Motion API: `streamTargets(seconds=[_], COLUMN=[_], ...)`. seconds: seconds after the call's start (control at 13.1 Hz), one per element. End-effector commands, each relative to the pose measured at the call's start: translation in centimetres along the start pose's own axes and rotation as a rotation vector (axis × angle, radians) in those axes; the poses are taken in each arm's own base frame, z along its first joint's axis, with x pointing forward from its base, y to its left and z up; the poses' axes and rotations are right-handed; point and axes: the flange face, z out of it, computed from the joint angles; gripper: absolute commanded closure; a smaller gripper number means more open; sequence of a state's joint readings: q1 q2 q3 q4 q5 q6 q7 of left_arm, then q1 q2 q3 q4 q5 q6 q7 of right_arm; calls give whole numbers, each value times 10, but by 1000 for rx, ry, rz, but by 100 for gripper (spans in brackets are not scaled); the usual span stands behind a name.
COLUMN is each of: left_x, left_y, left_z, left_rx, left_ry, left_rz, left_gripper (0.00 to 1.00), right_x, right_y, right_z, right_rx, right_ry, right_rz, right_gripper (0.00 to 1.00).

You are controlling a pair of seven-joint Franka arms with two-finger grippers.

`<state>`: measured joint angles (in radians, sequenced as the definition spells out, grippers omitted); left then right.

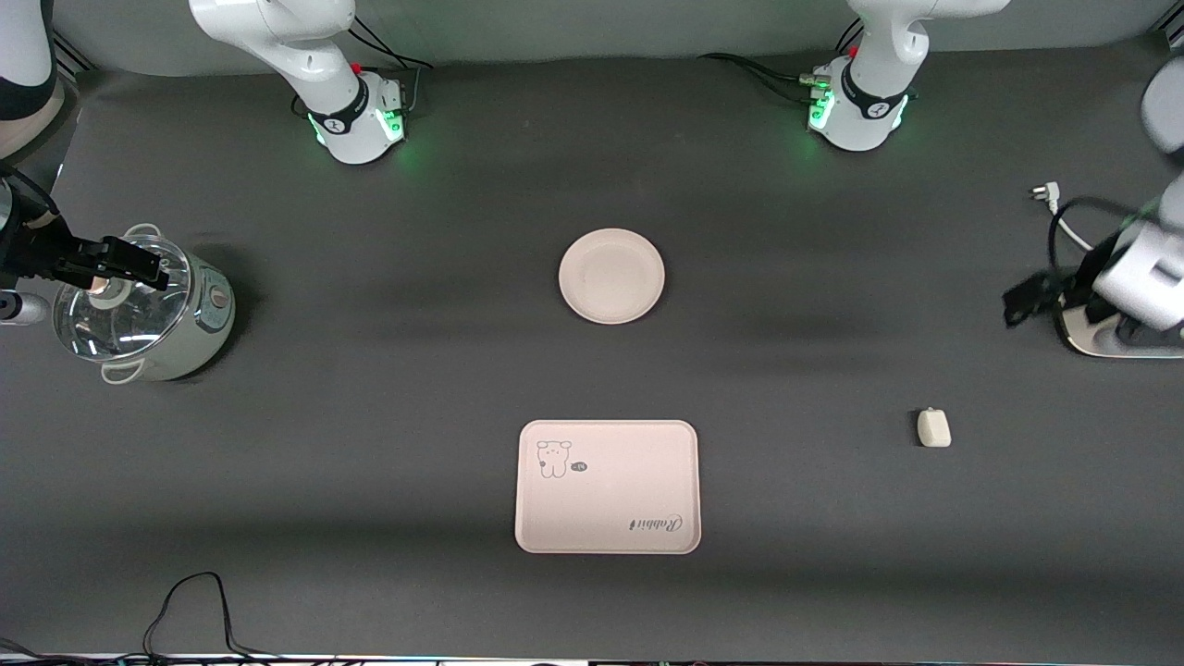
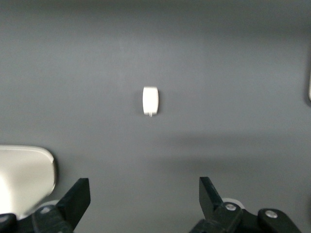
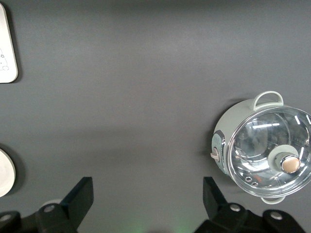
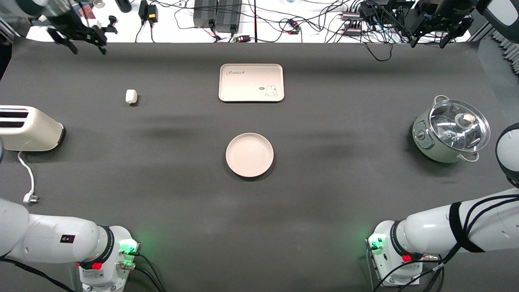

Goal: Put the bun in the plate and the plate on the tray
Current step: 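Reach the left gripper down to the white bun and grasp it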

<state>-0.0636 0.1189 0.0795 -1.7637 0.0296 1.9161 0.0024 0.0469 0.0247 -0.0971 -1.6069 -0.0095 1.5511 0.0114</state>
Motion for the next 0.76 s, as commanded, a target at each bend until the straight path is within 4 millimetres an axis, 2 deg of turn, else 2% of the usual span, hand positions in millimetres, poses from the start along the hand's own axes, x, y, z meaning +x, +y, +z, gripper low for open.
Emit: streamTargets(seconds=[0.0,0.08,0.15,0.3,0.46,0.53,0.69], left_x=[42,50,56,65,63,58,51], left_y=[1,-2,-14,-14,-12,-13,-10], left_z=[80,103,125,182,241,260,281], left_rx=[8,8,7,11,17,18,17], left_ry=[10,22,38,38,45,50,47], left_rz=[8,3,-8,11,20,20,26], left_gripper=[0,0,0,0,0,0,0], right_x=[-1,-1,-1,-1,-1,-1,-1], right_y=[3,3,3,3,3,3,3], right_z=[-3,-3,-3,-3,-3,-3,-3], right_rx=[-12,-12,-12,-12,-12,-12,-12], right_ry=[-2,-2,-2,-2,-2,-2,-2], right_rz=[-18,-18,-18,-18,-18,-18,-18], right_gripper=[0,0,0,0,0,0,0])
